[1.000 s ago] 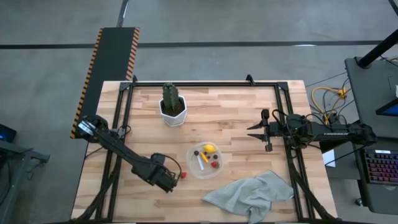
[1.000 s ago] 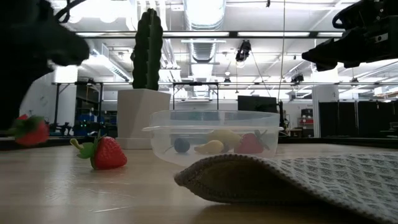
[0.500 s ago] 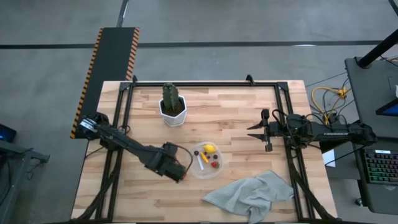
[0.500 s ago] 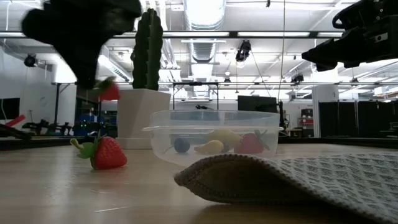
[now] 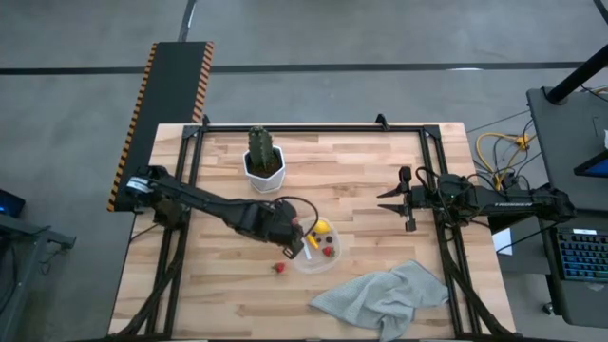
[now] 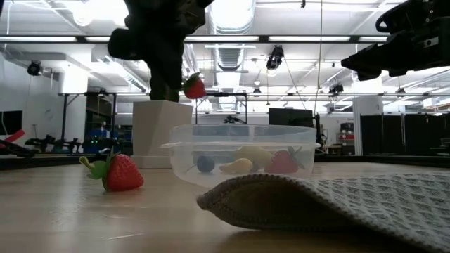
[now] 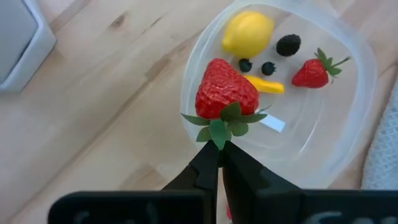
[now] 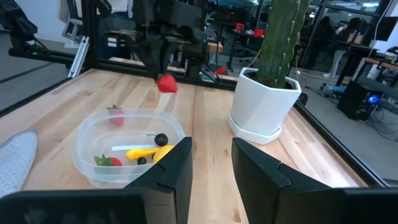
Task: Pick and placing Produce into tupperware
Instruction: Put the left red strawberry into the transparent container, then put the red strawberry into the transparent container
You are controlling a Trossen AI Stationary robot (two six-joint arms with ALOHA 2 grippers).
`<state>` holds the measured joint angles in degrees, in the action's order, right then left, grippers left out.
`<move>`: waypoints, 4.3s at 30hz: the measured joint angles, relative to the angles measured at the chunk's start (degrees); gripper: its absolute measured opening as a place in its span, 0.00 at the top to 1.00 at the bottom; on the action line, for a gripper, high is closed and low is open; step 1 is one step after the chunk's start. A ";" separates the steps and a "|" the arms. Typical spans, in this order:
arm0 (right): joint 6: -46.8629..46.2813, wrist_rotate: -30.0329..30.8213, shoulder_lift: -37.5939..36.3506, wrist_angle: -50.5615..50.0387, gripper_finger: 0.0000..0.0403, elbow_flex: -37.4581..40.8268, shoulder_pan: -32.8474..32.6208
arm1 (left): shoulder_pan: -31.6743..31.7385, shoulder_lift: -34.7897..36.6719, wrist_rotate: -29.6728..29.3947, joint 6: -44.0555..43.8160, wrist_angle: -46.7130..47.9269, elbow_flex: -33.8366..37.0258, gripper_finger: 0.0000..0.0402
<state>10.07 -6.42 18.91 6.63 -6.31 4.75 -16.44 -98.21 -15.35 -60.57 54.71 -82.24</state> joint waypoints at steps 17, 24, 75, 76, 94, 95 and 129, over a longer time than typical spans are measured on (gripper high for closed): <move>-0.68 0.00 -0.01 -0.48 0.74 0.00 0.00 | 1.08 -6.23 4.83 5.48 -8.85 0.31 1.00; -1.07 0.00 0.01 -0.61 0.74 0.00 0.02 | 1.06 -8.97 7.76 5.73 -8.93 -1.33 1.00; -1.51 -0.02 -0.01 -1.75 0.74 0.00 0.02 | -0.67 -7.82 12.88 0.41 -4.26 -6.06 0.76; -1.51 -0.02 -0.01 -1.75 0.74 0.00 0.02 | -1.19 -7.82 12.91 -0.90 -2.57 -6.56 0.76; -1.58 -0.02 0.01 -1.73 0.74 0.00 0.00 | -7.29 -8.15 16.00 -15.77 2.13 -5.44 0.76; -1.62 -0.02 0.01 -1.75 0.74 0.00 0.02 | -7.41 -8.43 16.09 -15.36 2.46 -5.44 0.76; -2.12 -0.04 0.03 -2.14 0.74 0.00 0.00 | -7.65 -11.91 20.92 -13.06 -2.24 3.52 0.76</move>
<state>7.94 -6.46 18.94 4.49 -6.31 4.75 -24.09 -110.13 5.57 -73.63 52.47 -78.72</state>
